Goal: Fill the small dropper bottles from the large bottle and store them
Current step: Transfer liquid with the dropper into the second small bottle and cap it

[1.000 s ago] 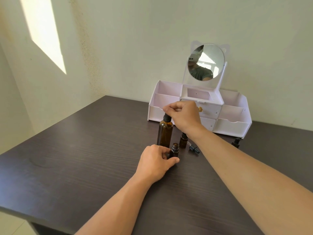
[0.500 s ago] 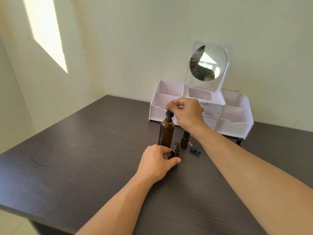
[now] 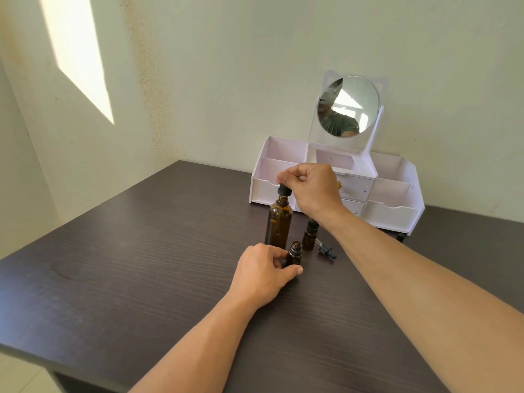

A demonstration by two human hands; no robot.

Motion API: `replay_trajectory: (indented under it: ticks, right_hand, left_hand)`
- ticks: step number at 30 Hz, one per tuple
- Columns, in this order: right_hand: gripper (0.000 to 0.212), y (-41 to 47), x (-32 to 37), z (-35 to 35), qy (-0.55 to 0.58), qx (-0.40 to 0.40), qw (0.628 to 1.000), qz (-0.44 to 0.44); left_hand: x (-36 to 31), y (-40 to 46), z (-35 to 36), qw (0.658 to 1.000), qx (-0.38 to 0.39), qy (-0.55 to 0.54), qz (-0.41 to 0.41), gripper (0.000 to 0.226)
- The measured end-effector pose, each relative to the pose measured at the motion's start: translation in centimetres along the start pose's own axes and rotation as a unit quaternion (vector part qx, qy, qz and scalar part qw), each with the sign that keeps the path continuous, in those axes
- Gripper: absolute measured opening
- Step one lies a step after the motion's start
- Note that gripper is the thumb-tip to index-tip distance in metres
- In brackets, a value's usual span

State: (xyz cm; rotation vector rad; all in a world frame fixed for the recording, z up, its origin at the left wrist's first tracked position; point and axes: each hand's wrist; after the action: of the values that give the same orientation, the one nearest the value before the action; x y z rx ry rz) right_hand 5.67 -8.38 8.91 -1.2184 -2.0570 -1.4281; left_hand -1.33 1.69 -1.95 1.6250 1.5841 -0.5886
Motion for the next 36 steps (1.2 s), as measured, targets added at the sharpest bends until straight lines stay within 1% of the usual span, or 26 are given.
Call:
replay_trajectory:
  ticks: [5,10,15,17,21,24,36]
  right_hand:
    - [0.013,0.8,1.3,-1.3,0.047,-0.010,0.999,-0.010]
    - [0.011,1.9,3.6,-3.3,0.084,-0.043,0.995,-0.037]
    - [0.018,1.7,5.2,-5.2,0.090,-0.058,0.993,-0.041]
    - [0.018,1.2,5.2,-5.7,0.086,-0.054,0.994,-0.038]
    - [0.007,-0.4,4.7,-6.0,0.052,-0.025,0.998,-0.038]
    - [0.010,-1.7,4.0,-5.8,0.056,-0.011,0.998,-0.026]
    - [0.012,-3.3,2.7,-5.4,0.051,-0.002,0.998,-0.047]
  left_hand:
    - [0.0,0.0,0.2,1.000,-0.012,-0.004,0.003,0.055]
    - [0.0,0.0,0.1,0.999,-0.015,-0.032,0.009,0.055]
    - [0.0,-0.1,0.0,0.997,-0.028,-0.073,0.013,0.057]
    - [0.0,-0.1,0.0,0.996,-0.032,-0.088,0.013,0.056]
    - [0.1,-0.1,0.0,0.995,-0.036,-0.087,0.014,0.053]
    - [0.1,-0.1,0.0,0.995,-0.033,-0.091,0.007,0.053]
    - [0.0,-0.1,-0.1,0.995,-0.027,-0.094,-0.006,0.054]
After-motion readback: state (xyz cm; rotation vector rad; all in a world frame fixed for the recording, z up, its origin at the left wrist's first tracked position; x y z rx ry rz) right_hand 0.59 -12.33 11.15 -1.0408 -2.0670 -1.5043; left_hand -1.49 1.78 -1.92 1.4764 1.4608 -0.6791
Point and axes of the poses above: each hand's wrist, its own y-axis towards the middle knuckle, its own z-axis out of the palm, x = y × z, and after that the axes turned 4 degrees about -z, right-handed
